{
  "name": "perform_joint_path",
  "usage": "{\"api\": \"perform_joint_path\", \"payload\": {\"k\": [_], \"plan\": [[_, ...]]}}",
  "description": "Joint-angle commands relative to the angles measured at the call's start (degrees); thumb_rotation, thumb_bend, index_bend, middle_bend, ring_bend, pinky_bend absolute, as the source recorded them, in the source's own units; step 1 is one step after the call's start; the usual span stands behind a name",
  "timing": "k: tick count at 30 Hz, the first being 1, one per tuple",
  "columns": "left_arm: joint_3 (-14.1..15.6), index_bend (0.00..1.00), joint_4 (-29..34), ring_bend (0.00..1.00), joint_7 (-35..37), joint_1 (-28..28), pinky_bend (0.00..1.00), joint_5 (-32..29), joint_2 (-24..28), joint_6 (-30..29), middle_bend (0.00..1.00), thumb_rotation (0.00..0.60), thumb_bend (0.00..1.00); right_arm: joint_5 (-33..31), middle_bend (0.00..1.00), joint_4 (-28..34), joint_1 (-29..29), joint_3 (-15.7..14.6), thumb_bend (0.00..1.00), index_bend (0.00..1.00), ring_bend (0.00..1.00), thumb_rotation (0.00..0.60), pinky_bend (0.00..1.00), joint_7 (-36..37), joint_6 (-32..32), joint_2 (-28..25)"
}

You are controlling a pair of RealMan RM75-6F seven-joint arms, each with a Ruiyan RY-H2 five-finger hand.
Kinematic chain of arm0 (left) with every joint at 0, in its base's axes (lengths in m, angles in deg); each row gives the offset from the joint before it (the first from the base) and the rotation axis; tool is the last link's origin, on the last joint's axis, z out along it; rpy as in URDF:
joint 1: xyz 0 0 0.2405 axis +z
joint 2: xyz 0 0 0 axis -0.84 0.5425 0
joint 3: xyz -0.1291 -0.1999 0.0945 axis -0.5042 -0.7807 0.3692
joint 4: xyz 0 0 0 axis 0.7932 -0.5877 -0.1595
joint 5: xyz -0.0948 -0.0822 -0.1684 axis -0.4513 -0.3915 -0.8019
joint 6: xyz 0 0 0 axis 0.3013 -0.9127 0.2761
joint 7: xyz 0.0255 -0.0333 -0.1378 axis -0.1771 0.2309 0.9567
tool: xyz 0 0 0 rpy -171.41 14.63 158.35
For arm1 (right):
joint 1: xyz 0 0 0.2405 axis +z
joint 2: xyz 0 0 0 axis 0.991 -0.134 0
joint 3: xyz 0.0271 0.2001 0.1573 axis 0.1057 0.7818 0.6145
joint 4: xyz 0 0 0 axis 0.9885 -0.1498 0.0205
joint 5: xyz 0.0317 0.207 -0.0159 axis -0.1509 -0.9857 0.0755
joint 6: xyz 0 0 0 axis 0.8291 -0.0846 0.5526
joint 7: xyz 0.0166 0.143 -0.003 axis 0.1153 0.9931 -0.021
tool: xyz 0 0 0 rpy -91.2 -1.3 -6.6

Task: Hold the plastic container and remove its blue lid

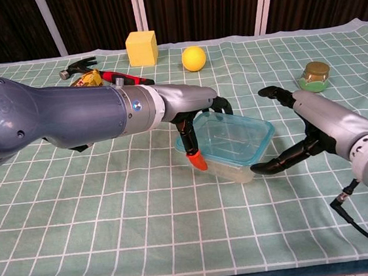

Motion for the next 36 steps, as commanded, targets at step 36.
{"api": "perform_joint_path", "payload": {"k": [36], "plan": [[0.55,0.3,0.14,0.33,0.35,-1.4,0.45,-0.27,0.19,2.81,0.33,0.6,0.11,2.74,0.0,-4.51,1.52,2.07,0.19,0.0,0.0,0.6,0.0,6.18,-0.8,2.67]]}}
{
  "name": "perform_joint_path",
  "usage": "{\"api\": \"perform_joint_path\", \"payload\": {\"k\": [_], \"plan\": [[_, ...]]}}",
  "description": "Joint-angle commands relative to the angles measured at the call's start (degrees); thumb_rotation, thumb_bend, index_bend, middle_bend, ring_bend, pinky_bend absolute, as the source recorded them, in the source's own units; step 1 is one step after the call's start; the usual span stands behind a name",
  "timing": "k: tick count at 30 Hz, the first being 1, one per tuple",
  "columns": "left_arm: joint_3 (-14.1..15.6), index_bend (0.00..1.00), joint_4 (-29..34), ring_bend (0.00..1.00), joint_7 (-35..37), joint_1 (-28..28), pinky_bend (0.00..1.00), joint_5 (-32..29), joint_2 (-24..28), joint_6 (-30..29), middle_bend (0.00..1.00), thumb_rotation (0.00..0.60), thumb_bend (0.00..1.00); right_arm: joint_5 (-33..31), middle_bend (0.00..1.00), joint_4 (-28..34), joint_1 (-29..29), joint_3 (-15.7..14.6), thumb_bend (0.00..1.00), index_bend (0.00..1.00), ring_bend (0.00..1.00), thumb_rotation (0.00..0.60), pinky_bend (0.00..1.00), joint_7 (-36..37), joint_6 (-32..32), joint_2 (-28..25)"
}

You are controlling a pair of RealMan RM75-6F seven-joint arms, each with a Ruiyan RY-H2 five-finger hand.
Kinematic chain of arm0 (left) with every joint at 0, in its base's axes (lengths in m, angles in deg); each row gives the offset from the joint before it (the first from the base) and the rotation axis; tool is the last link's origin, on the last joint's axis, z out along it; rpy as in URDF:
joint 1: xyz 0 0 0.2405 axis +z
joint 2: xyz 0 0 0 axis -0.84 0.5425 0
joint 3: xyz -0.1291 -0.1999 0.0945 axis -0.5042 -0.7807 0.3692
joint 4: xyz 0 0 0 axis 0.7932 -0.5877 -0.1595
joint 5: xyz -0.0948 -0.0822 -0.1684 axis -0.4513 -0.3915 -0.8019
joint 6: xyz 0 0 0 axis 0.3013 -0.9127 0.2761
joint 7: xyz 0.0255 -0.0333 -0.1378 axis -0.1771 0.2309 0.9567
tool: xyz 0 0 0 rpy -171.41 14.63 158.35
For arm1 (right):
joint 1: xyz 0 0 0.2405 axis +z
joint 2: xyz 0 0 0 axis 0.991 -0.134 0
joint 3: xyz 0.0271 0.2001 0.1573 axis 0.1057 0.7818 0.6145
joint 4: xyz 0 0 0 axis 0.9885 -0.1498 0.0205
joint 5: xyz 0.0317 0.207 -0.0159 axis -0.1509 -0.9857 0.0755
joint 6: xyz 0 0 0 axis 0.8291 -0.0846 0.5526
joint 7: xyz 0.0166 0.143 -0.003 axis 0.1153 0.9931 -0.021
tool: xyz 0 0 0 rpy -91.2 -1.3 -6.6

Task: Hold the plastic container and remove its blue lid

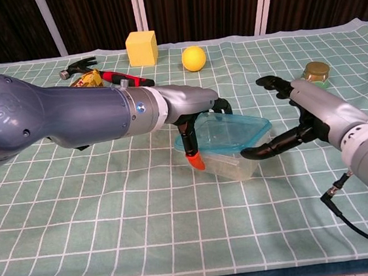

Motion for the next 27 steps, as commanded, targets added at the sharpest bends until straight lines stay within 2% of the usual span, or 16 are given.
{"api": "perform_joint_path", "payload": {"k": [1,6,10,12,14,15,19,22,27], "plan": [[-0.21,0.3,0.26,0.33,0.85,-0.13,0.45,0.63,0.85,1.43,0.33,0.6,0.11,4.08,0.0,-3.95,0.76,-0.82,0.19,0.0,0.0,0.6,0.0,2.56,0.02,0.65],[-0.29,0.3,0.16,0.32,2.17,-0.09,0.45,1.57,1.75,2.33,0.33,0.6,0.11,5.37,0.0,-7.05,0.99,-0.7,0.19,0.0,0.0,0.6,0.0,4.52,0.36,1.14],[-0.28,0.26,0.1,0.25,2.98,0.04,0.39,1.81,1.96,2.3,0.26,0.6,0.11,5.69,0.0,-7.53,0.73,-0.72,0.19,0.01,0.0,0.6,0.0,5.29,0.31,0.91],[-0.19,0.23,0.07,0.19,3.19,0.12,0.34,2.07,2.0,2.08,0.21,0.6,0.1,6.02,0.0,-7.61,0.54,-0.87,0.19,0.1,0.0,0.6,0.0,5.7,0.2,0.67],[0.0,0.17,0.06,0.15,3.18,0.18,0.3,2.42,2.07,1.59,0.16,0.6,0.09,6.35,0.01,-7.56,0.26,-0.97,0.22,0.3,0.0,0.6,0.0,6.38,0.0,0.47],[0.05,0.13,0.08,0.12,3.14,0.22,0.27,2.52,2.08,1.26,0.13,0.6,0.07,6.38,0.02,-7.43,0.12,-0.96,0.25,0.36,0.0,0.6,0.0,6.69,-0.05,0.4],[-0.01,0.01,0.29,0.02,2.96,0.51,0.17,2.52,2.13,-0.57,0.02,0.6,0.01,6.45,0.07,-6.88,-0.25,-0.75,0.33,0.48,0.0,0.6,0.0,7.53,-0.23,0.07],[-0.04,0.0,0.56,0.0,2.4,0.78,0.12,2.11,2.17,-2.3,0.0,0.6,0.0,6.46,0.09,-6.55,-0.42,-0.66,0.4,0.55,0.0,0.6,0.0,7.86,-0.19,-0.21],[-0.14,0.0,1.46,0.0,1.69,1.25,0.12,1.85,2.75,-3.93,0.0,0.6,0.0,5.82,0.09,-5.81,-0.69,-0.41,0.5,0.63,0.0,0.6,0.0,8.1,-0.04,-0.23]]}}
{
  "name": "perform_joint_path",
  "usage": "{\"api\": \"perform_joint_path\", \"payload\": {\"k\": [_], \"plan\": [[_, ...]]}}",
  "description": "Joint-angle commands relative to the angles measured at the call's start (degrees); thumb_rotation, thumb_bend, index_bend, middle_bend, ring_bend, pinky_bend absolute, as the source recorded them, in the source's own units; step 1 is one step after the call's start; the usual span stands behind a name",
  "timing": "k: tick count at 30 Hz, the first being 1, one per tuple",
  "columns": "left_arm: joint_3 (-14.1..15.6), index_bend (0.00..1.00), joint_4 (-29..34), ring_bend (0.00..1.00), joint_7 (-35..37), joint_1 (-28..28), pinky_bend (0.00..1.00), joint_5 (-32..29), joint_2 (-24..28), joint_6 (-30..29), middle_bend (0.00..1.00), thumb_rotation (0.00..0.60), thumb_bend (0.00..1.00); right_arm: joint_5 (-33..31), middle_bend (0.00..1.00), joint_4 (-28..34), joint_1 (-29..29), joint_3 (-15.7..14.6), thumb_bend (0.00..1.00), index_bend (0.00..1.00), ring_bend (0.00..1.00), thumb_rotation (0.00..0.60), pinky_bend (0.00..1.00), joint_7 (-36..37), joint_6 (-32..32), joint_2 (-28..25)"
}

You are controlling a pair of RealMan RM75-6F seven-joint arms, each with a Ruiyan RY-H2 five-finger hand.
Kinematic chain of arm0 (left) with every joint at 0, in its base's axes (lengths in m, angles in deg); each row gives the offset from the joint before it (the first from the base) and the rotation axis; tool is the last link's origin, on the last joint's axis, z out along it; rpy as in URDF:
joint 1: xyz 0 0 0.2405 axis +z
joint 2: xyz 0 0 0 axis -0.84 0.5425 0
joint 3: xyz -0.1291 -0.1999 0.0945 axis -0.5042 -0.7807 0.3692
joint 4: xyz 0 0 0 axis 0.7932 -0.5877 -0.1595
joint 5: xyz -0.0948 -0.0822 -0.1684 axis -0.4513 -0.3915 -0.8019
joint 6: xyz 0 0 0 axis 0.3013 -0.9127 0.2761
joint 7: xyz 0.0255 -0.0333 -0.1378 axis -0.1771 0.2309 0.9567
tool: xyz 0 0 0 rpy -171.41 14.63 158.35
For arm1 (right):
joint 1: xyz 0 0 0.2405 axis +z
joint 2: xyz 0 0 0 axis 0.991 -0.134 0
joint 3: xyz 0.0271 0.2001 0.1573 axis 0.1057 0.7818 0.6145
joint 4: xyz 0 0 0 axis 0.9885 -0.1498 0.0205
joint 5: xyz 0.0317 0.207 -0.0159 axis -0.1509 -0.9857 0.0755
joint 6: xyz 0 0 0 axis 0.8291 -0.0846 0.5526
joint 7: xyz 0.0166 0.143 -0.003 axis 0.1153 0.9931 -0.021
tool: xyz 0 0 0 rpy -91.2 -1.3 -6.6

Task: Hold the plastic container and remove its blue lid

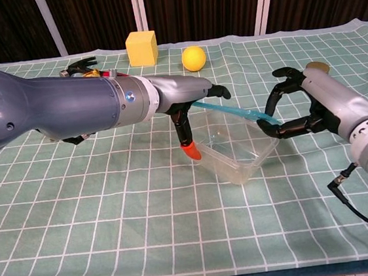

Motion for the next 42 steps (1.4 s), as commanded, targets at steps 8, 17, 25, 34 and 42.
{"api": "perform_joint_path", "payload": {"k": [8,17,25,34,42], "plan": [[-0.32,0.0,1.91,0.0,-0.13,1.32,0.11,0.4,1.53,-1.36,0.0,0.6,0.0,-0.9,0.1,0.46,0.13,0.83,0.56,0.7,0.0,0.6,0.0,-0.44,0.11,0.78],[-0.91,0.0,3.83,0.0,1.53,3.63,0.1,4.84,3.71,-3.33,0.0,0.6,0.0,0.8,0.11,-0.34,0.54,2.02,0.56,0.74,0.0,0.6,0.0,1.55,-1.0,1.94],[-1.31,0.0,5.63,0.0,2.58,5.24,0.1,6.96,6.19,-3.72,0.0,0.6,0.0,1.64,0.13,-0.98,1.62,3.7,0.56,0.77,0.0,0.6,0.0,1.8,-1.34,2.47],[-1.78,0.0,8.48,0.0,3.89,7.2,0.09,9.35,9.34,-4.71,0.0,0.6,0.0,0.8,0.14,-1.36,3.07,6.55,0.56,0.77,0.0,0.6,0.0,0.44,-1.13,1.78],[-1.97,0.0,12.06,0.0,5.55,10.09,0.09,12.52,13.58,-7.47,0.0,0.6,0.0,-1.89,0.14,-1.79,2.77,8.52,0.56,0.77,0.0,0.6,0.0,-1.01,-0.35,-2.04]]}}
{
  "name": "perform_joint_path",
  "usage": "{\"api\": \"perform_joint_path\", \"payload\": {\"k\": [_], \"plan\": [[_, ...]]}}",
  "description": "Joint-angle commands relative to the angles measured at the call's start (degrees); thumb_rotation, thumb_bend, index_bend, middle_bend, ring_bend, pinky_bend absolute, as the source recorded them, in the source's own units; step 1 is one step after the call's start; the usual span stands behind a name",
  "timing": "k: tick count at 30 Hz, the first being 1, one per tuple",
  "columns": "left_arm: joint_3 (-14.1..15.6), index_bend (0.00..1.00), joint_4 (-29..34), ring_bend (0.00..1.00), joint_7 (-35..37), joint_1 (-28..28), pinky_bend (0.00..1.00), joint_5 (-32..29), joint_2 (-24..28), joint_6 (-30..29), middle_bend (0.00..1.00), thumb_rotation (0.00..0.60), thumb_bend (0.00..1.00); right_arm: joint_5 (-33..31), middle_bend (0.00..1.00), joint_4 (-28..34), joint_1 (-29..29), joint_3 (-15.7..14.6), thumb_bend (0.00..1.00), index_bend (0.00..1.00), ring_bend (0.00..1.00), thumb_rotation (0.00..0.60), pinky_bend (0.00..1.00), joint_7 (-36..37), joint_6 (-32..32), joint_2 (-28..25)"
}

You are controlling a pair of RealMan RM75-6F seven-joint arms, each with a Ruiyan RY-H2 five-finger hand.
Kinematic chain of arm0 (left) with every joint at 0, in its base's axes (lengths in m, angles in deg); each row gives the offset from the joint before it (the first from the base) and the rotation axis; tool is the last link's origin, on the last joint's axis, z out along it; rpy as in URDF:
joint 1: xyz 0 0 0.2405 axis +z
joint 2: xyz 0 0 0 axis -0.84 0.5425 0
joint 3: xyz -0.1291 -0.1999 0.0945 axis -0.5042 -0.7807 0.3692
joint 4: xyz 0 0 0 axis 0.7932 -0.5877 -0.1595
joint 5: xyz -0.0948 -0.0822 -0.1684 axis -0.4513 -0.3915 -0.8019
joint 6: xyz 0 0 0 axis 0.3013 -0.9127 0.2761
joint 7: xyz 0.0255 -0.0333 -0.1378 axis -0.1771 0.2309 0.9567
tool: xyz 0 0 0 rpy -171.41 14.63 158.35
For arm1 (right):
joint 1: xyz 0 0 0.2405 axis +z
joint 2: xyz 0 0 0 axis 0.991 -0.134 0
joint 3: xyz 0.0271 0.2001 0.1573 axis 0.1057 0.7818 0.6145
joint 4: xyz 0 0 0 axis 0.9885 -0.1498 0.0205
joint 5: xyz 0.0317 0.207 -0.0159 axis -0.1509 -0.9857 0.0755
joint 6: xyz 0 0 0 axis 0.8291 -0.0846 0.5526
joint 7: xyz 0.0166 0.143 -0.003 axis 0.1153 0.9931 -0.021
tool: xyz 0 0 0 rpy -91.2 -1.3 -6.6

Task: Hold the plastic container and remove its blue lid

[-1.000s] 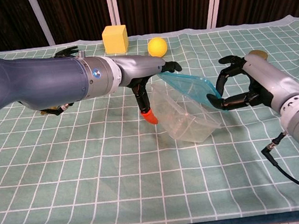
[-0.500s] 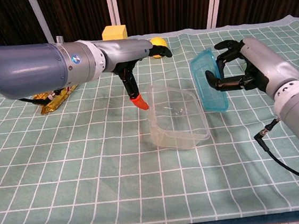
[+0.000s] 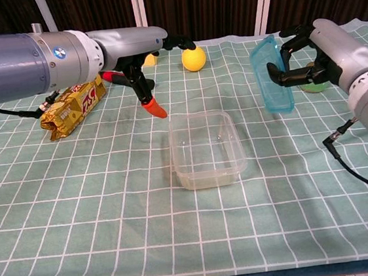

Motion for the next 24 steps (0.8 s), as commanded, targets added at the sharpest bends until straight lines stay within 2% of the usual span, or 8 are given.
{"api": "perform_joint_path", "payload": {"k": [1,7,9,10,12,14,17,24], "plan": [[-0.05,0.0,2.1,0.0,0.97,1.74,0.09,1.53,2.25,-1.78,0.0,0.6,0.0,-2.04,0.14,0.17,-0.88,0.39,0.56,0.77,0.0,0.6,0.0,-0.66,0.33,-1.79],[0.32,0.0,7.22,0.0,2.96,5.93,0.08,3.7,6.82,-5.91,0.0,0.6,0.0,-7.25,0.14,1.06,-3.26,-0.43,0.56,0.77,0.0,0.6,0.0,-3.43,0.53,-4.87],[0.82,0.0,8.94,0.0,3.31,7.41,0.08,4.34,8.52,-7.19,0.0,0.6,0.0,-8.84,0.12,1.5,-3.78,-0.45,0.56,0.69,0.0,0.6,0.0,-4.34,0.45,-5.57],[1.01,0.0,9.58,0.0,3.46,7.94,0.08,4.67,9.15,-7.61,0.0,0.6,0.0,-9.54,0.08,1.7,-3.97,-0.45,0.56,0.54,0.0,0.6,0.0,-4.84,0.44,-5.89],[1.68,0.0,11.76,0.0,4.18,10.01,0.08,5.68,11.55,-9.17,0.0,0.6,0.0,-12.0,0.01,2.7,-4.26,-0.51,0.53,0.17,0.0,0.6,0.0,-7.37,0.72,-7.22],[2.0,0.0,13.25,0.0,4.96,11.53,0.07,6.63,13.27,-10.2,0.0,0.6,0.0,-14.85,0.0,4.02,-4.2,-0.04,0.48,0.01,0.0,0.6,0.0,-10.3,0.74,-8.32],[2.56,0.0,15.54,0.0,6.3,14.05,0.07,8.46,16.16,-11.85,0.0,0.6,0.0,-17.12,0.0,5.06,-3.78,1.19,0.46,0.0,0.0,0.6,0.0,-13.91,-0.32,-10.45],[5.08,0.0,20.22,0.0,8.81,20.51,0.07,15.12,22.97,-16.43,0.0,0.6,0.0,-19.33,0.0,5.15,-4.13,4.39,0.45,0.0,0.0,0.6,0.0,-15.53,-2.3,-16.04]]}}
